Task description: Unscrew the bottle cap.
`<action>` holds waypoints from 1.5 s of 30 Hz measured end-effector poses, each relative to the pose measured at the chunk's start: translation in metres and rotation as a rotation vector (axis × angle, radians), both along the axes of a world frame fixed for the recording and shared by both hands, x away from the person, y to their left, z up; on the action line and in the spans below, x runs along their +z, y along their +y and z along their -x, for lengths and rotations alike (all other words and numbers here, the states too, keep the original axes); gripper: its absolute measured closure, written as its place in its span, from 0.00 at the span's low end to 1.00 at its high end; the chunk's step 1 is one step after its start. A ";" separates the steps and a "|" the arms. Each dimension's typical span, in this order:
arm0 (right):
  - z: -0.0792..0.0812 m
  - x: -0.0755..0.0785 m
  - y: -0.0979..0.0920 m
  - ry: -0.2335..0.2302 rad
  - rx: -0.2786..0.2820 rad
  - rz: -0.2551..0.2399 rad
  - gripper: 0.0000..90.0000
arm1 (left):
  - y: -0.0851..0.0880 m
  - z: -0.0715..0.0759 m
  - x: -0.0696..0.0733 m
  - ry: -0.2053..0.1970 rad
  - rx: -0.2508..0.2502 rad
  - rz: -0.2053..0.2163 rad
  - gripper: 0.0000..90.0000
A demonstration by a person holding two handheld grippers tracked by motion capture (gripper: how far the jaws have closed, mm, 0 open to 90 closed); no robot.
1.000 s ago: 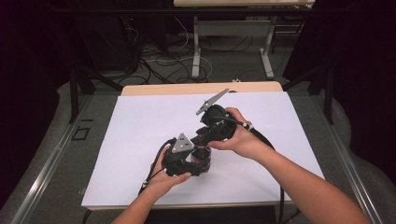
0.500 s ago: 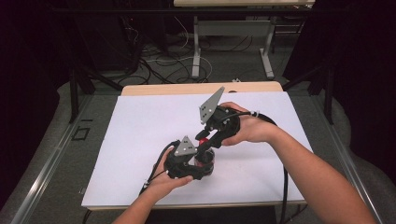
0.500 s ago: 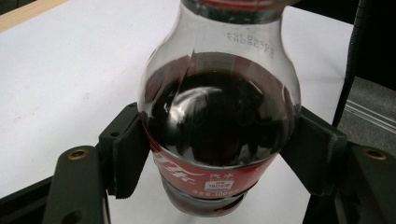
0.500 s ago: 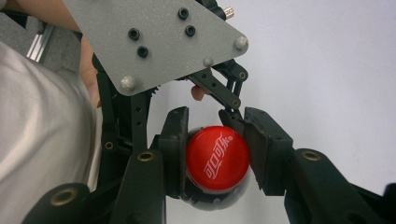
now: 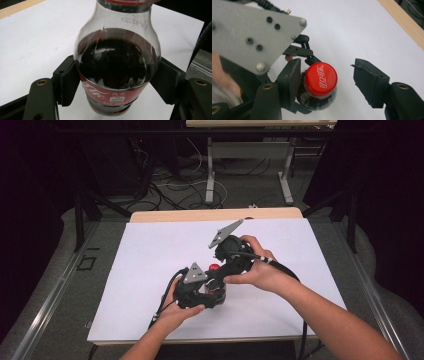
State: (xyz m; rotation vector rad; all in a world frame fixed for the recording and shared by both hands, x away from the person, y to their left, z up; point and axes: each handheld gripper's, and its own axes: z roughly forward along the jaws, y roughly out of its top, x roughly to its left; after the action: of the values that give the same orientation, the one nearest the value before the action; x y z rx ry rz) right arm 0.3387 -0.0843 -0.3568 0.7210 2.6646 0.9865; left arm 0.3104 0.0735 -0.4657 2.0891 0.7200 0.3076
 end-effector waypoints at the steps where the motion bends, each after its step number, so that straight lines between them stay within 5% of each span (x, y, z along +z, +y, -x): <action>1: 0.002 0.000 0.001 -0.007 -0.037 -0.005 0.47 | 0.000 0.000 0.000 -0.003 0.000 -0.003 0.33; 5: 0.006 -0.003 0.004 0.010 -0.110 -0.043 0.54 | -0.002 0.001 0.000 -0.008 -0.001 -0.002 0.33; 11: 0.005 -0.006 0.006 0.036 -0.133 -0.042 0.66 | -0.003 0.003 0.001 -0.010 -0.004 -0.012 0.33; 20: -0.002 -0.005 0.003 0.093 -0.054 -0.024 0.68 | -0.005 0.004 -0.001 -0.006 -0.018 -0.006 0.33; 26: -0.013 -0.005 -0.001 0.100 0.123 0.004 0.68 | -0.005 0.004 -0.001 -0.003 -0.028 -0.009 0.34; 27: -0.017 -0.004 -0.003 0.131 0.172 0.010 0.68 | -0.005 0.004 -0.001 0.001 -0.030 -0.012 0.33; 30: -0.021 -0.004 -0.003 0.139 0.220 0.020 0.68 | -0.006 0.004 -0.002 0.003 -0.034 -0.009 0.33; 31: -0.023 -0.004 -0.003 0.126 0.291 0.040 0.68 | -0.006 0.004 -0.002 0.005 -0.039 -0.009 0.33; 32: -0.023 -0.004 -0.003 0.126 0.291 0.040 0.68 | -0.005 0.004 -0.002 -0.005 -0.042 -0.010 0.33; 36: -0.028 -0.003 -0.003 0.103 0.444 0.065 0.68 | -0.007 0.007 -0.002 0.011 -0.058 -0.008 0.34; 38: -0.030 -0.002 -0.004 0.075 0.556 0.095 0.68 | -0.007 0.006 -0.002 -0.002 -0.069 -0.010 0.34; 42: -0.027 -0.002 -0.004 0.028 0.633 0.101 0.68 | -0.009 0.008 -0.003 -0.015 -0.080 -0.019 0.33; 45: -0.027 -0.003 -0.006 0.031 0.641 0.096 0.68 | -0.008 0.008 -0.002 -0.002 -0.091 -0.025 0.33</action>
State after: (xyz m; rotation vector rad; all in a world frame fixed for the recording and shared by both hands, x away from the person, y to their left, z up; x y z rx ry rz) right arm 0.3654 -0.0901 -0.3593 -0.1669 3.0037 0.9599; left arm 0.3027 0.0654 -0.4674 2.1379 0.6203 0.2693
